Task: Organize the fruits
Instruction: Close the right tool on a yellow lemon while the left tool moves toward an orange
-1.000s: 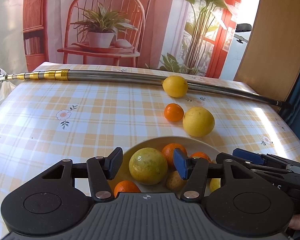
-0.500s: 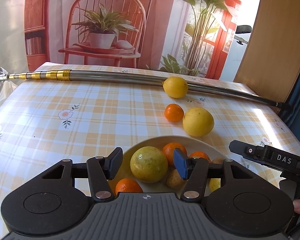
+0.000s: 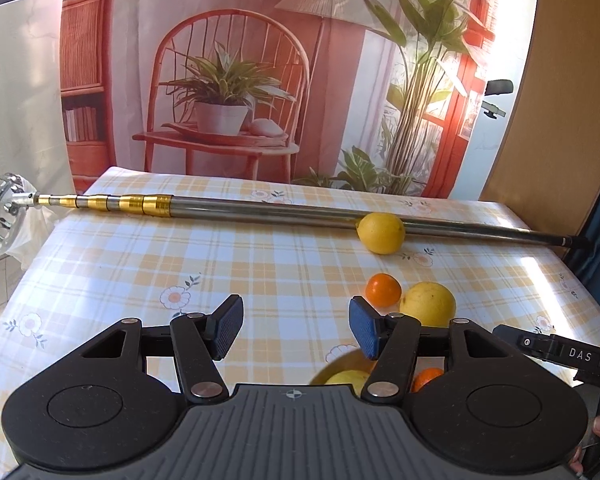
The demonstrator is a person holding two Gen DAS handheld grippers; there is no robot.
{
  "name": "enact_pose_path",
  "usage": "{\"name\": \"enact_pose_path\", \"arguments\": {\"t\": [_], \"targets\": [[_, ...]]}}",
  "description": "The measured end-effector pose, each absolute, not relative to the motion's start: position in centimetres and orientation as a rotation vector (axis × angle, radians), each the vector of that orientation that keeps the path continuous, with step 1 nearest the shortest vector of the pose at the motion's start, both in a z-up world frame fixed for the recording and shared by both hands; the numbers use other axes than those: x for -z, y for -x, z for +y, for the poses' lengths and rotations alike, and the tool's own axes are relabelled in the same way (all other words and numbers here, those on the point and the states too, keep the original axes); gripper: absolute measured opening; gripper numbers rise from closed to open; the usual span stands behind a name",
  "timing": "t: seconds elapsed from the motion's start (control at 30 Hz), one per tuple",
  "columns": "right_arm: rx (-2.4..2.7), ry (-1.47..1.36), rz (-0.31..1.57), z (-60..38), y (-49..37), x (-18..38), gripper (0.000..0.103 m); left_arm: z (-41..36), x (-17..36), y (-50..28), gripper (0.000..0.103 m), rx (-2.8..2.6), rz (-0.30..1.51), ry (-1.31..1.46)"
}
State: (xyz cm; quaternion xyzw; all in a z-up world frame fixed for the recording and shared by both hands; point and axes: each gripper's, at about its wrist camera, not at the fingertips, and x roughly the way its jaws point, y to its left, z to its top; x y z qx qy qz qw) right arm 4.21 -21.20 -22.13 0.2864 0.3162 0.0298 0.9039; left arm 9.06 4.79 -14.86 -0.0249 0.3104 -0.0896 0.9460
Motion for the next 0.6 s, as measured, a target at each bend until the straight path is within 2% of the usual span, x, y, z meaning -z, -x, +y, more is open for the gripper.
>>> {"name": "enact_pose_path", "arguments": {"t": [0.2, 0.3, 0.37, 0.43, 0.6], "targets": [[-0.09, -0.458, 0.655, -19.9, -6.3, 20.8, 0.08, 5.9, 13.4, -10.2, 0.068, 0.177, 0.605, 0.036], [-0.108, -0.414, 0.649, -18.9, -7.5, 20.2, 0.084, 6.0, 13.1, -10.9, 0.072, 0.171, 0.596, 0.037], [-0.122, -0.382, 0.645, -18.1, -8.3, 20.0, 0.088, 6.0, 13.2, -11.2, 0.078, 0.17, 0.596, 0.042], [-0.136, -0.36, 0.649, -17.5, -9.1, 19.9, 0.088, 5.9, 13.3, -11.5, 0.089, 0.162, 0.601, 0.044], [-0.179, -0.334, 0.673, -16.2, -10.8, 20.3, 0.088, 5.6, 13.8, -12.2, 0.094, 0.138, 0.614, 0.027]]}}
